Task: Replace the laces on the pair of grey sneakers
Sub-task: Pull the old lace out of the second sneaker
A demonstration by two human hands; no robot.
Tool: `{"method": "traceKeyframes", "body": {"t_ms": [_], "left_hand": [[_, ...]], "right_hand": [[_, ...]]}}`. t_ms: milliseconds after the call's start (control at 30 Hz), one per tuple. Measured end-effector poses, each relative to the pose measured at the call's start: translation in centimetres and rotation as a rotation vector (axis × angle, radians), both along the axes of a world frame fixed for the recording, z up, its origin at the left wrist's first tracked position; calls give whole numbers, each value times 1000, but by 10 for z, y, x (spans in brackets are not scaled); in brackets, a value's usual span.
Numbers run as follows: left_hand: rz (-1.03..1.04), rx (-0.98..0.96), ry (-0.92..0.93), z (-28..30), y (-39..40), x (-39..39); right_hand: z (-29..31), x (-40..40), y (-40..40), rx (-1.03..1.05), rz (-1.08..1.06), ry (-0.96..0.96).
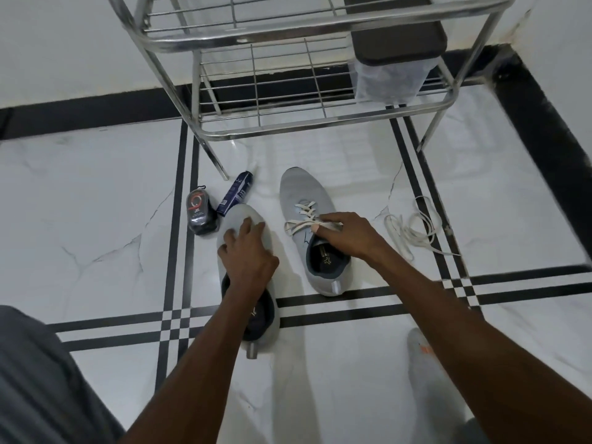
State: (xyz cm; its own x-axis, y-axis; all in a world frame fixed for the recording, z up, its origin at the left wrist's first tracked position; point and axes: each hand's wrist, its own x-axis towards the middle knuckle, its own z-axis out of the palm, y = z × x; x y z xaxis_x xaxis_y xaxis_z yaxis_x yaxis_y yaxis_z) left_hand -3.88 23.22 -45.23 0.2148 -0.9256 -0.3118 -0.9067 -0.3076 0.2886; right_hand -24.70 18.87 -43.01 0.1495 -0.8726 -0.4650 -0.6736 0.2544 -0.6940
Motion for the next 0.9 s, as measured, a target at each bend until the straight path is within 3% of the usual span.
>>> {"method": "traceKeyframes", "body": {"t_ms": [100, 267, 567, 900], "left_hand": [[-7, -135, 17, 1, -5, 5], [-108, -361, 365, 6, -28, -15], [-114, -157, 441, 5, -42, -31], [-112, -207, 460, 5, -42, -33]], "right_hand": [[0, -2, 0, 43, -21, -5], [13, -17, -11, -135, 32, 85], [9, -6, -10, -83, 74, 76], [7, -10, -10, -31, 28, 26]]}}
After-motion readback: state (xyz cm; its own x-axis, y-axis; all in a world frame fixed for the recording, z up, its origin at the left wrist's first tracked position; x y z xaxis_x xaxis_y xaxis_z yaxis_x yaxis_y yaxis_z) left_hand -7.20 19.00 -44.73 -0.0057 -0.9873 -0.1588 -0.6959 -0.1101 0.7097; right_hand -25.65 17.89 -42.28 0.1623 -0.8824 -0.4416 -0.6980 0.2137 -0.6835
